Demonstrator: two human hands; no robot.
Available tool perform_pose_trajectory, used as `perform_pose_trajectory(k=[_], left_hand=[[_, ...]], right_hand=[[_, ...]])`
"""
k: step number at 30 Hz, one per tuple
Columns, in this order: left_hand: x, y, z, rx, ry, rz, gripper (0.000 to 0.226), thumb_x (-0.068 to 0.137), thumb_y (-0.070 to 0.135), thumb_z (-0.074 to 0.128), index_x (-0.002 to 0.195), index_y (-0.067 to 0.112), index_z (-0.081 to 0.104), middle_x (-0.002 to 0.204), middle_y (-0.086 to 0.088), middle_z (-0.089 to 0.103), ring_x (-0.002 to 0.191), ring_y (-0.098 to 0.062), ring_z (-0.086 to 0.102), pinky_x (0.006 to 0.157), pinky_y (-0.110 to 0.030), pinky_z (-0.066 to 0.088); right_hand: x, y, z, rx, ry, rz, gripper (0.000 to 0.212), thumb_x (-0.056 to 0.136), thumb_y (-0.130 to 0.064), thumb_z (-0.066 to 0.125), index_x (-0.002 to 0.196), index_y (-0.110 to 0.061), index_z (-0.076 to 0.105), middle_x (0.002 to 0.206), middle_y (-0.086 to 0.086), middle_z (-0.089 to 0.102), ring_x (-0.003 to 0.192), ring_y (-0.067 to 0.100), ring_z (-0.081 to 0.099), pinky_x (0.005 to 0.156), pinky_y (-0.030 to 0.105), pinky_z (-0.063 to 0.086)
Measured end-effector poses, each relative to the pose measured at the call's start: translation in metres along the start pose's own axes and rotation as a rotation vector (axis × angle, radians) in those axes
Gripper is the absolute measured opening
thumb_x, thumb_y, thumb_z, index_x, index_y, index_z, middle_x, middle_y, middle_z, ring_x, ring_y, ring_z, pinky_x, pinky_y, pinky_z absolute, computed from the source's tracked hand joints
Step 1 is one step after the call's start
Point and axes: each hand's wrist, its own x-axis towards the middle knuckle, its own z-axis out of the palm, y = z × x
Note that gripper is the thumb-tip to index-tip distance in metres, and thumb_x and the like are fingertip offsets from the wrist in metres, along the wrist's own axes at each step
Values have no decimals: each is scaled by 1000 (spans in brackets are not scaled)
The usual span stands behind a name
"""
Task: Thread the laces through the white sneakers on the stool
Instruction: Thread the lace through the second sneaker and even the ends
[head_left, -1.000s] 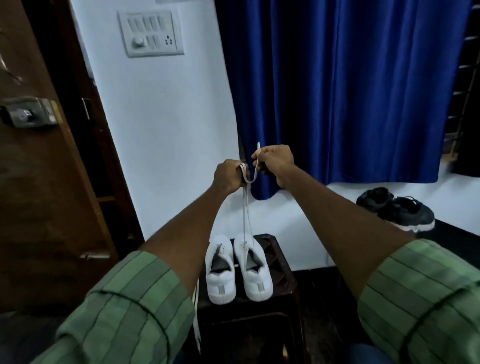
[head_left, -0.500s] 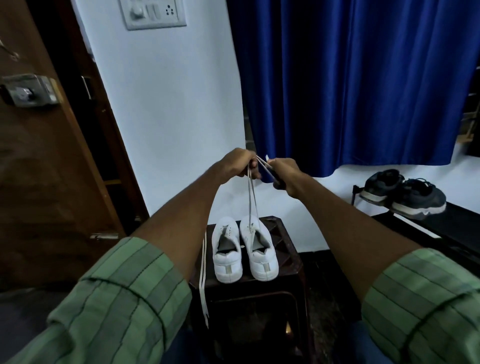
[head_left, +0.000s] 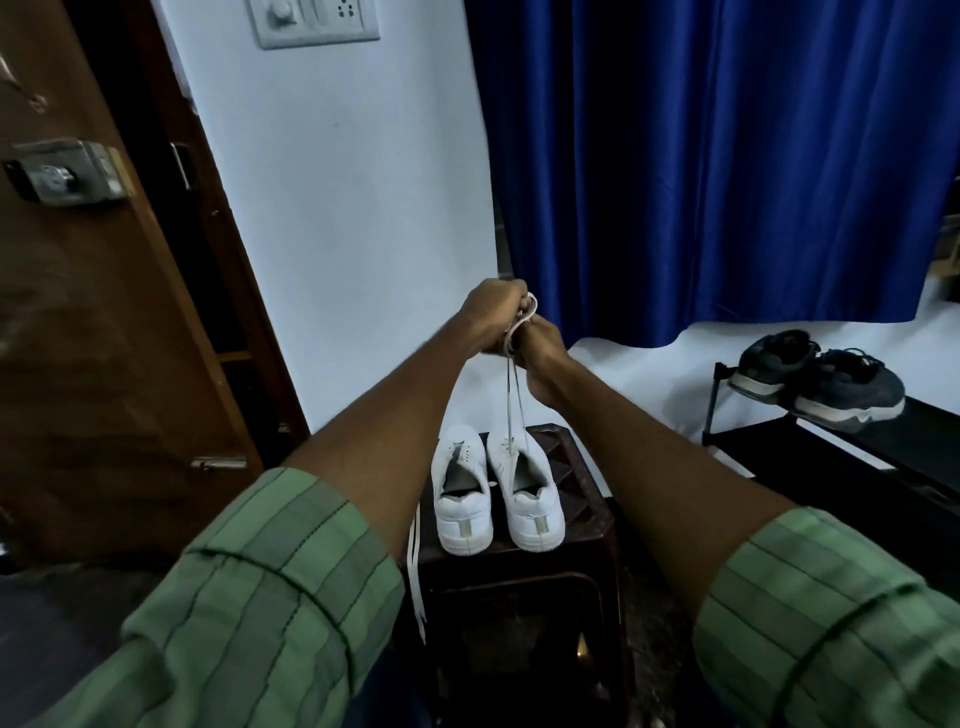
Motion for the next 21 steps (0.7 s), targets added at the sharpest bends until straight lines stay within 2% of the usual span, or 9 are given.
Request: perform_pose_trajectory(k=[3, 6, 7, 9, 10, 12, 15, 18, 21], left_hand=[[1, -20, 7, 57, 106, 31, 29, 93, 18, 56, 66, 14, 64, 71, -1, 64, 69, -18, 58, 62, -27, 41], [-1, -56, 14, -18, 200, -18, 33, 102, 32, 54, 93, 5, 72, 96, -16, 73, 91, -32, 70, 69, -30, 50], [-5, -66, 15, -43, 158, -53, 37, 106, 32, 47, 99, 3, 70, 103, -21, 72, 94, -35, 69, 71, -35, 49], [-16, -80, 17, -75, -20, -108, 30, 108, 20, 37, 95, 13, 64, 100, -18, 63, 81, -27, 58, 65, -34, 43], [-18, -88, 19, -70, -103, -134, 27, 105, 14, 39, 91, 19, 62, 98, -14, 58, 77, -21, 50, 62, -31, 38], [-21, -105, 22, -44, -244, -176, 21, 102, 15, 50, 92, 24, 65, 99, -6, 60, 79, -14, 50, 64, -29, 36], [-25, -128, 33, 35, -396, -137, 23, 107, 13, 51, 98, 14, 73, 92, 0, 66, 82, -13, 56, 65, -18, 44], [-25, -135, 37, 138, -342, -33, 39, 113, 21, 39, 92, 6, 68, 93, -9, 68, 83, -19, 61, 58, -8, 41], [-19, -133, 28, 204, -261, 41, 42, 113, 31, 42, 82, 11, 63, 84, -4, 68, 72, -14, 61, 62, -7, 40]], right_hand=[[0, 0, 12, 92, 35, 74, 26, 100, -6, 39, 95, -7, 64, 73, 11, 55, 57, 18, 49, 52, 31, 48], [4, -2, 13, 267, 144, 133, 25, 97, -3, 43, 85, -6, 64, 68, 12, 56, 52, 20, 49, 53, 31, 44], [6, -3, 13, 357, 172, 150, 27, 97, 0, 41, 80, -8, 60, 63, 10, 52, 46, 17, 44, 53, 30, 42], [8, -7, 12, 491, 197, 162, 32, 98, 2, 33, 73, -11, 50, 51, 3, 38, 35, 12, 27, 53, 30, 36], [8, -9, 12, 547, 199, 162, 34, 98, 3, 30, 73, -11, 48, 48, 1, 35, 33, 11, 23, 53, 30, 34], [12, -8, 11, 630, 189, 163, 36, 97, 4, 25, 75, -12, 48, 45, -1, 33, 34, 11, 20, 54, 29, 33], [16, -11, 13, 809, 143, 173, 40, 95, 6, 16, 78, -13, 47, 45, -2, 30, 34, 10, 19, 51, 26, 36], [22, -14, 6, 891, 140, 187, 39, 99, 4, 17, 81, -12, 48, 46, -1, 29, 35, 10, 18, 48, 23, 38], [31, -6, -14, 579, 299, 223, 34, 109, -10, 33, 87, -8, 58, 47, 0, 34, 32, 10, 24, 50, 28, 38]])
